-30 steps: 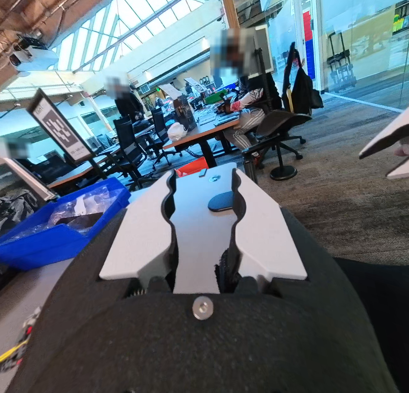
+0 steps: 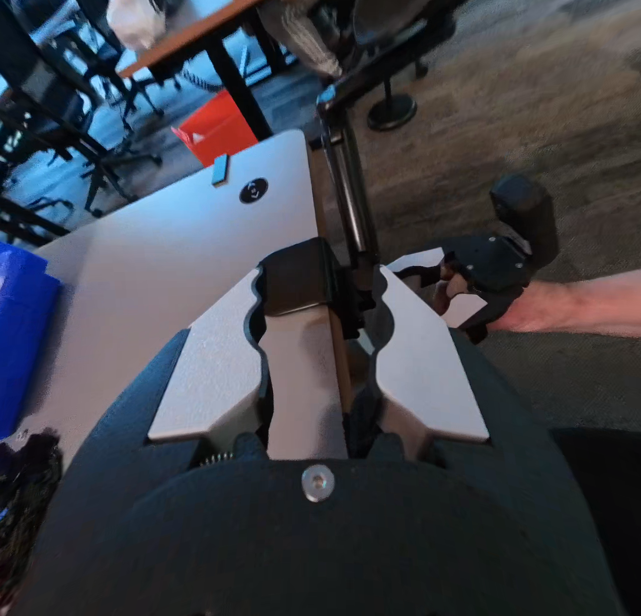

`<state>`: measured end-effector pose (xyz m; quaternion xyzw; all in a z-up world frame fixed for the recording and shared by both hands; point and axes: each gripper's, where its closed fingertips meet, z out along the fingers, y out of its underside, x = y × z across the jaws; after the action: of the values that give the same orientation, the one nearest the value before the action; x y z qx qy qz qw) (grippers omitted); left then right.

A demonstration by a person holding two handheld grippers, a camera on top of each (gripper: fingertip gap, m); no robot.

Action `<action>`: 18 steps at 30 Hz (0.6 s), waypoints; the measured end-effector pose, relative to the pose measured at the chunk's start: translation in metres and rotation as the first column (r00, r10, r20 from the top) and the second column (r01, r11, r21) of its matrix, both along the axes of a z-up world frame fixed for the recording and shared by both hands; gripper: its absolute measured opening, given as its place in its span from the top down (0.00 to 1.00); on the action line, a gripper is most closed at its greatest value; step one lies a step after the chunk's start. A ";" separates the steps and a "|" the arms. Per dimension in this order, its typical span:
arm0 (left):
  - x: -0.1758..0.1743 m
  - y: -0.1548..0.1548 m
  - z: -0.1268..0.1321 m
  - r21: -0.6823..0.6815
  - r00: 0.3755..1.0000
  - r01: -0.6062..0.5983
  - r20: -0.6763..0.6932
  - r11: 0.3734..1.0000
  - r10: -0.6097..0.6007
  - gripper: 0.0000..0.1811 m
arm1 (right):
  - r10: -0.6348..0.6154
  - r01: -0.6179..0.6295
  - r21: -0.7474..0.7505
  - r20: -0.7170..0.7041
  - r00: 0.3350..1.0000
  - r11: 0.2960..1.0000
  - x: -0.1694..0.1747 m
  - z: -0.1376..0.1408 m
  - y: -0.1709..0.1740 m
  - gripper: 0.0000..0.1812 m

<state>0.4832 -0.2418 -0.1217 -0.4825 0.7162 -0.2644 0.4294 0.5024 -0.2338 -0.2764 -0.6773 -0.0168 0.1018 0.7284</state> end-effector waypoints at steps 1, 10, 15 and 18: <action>0.009 0.002 -0.008 0.023 0.999 -0.014 -0.035 1.000 0.015 0.66 | -0.005 0.005 0.018 -0.007 1.000 1.000 0.002 -0.001 0.006 0.51; 0.033 0.030 -0.051 0.111 0.959 -0.112 -0.250 0.988 0.137 0.70 | 0.011 -0.012 0.074 0.022 1.000 0.997 0.005 -0.014 0.041 0.58; 0.035 0.032 -0.053 0.111 0.957 -0.117 -0.253 0.987 0.142 0.67 | 0.031 -0.036 0.070 0.063 0.997 0.997 0.004 -0.012 0.054 0.72; 0.035 0.032 -0.054 0.121 0.957 -0.115 -0.252 0.986 0.143 0.67 | 0.044 -0.049 0.054 0.086 0.995 0.997 0.005 -0.013 0.056 0.72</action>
<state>0.5184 -0.2095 -0.1754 -0.5356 0.7461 -0.1322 0.3729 0.5069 -0.1775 -0.2894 -0.6599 -0.0662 0.0893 0.7431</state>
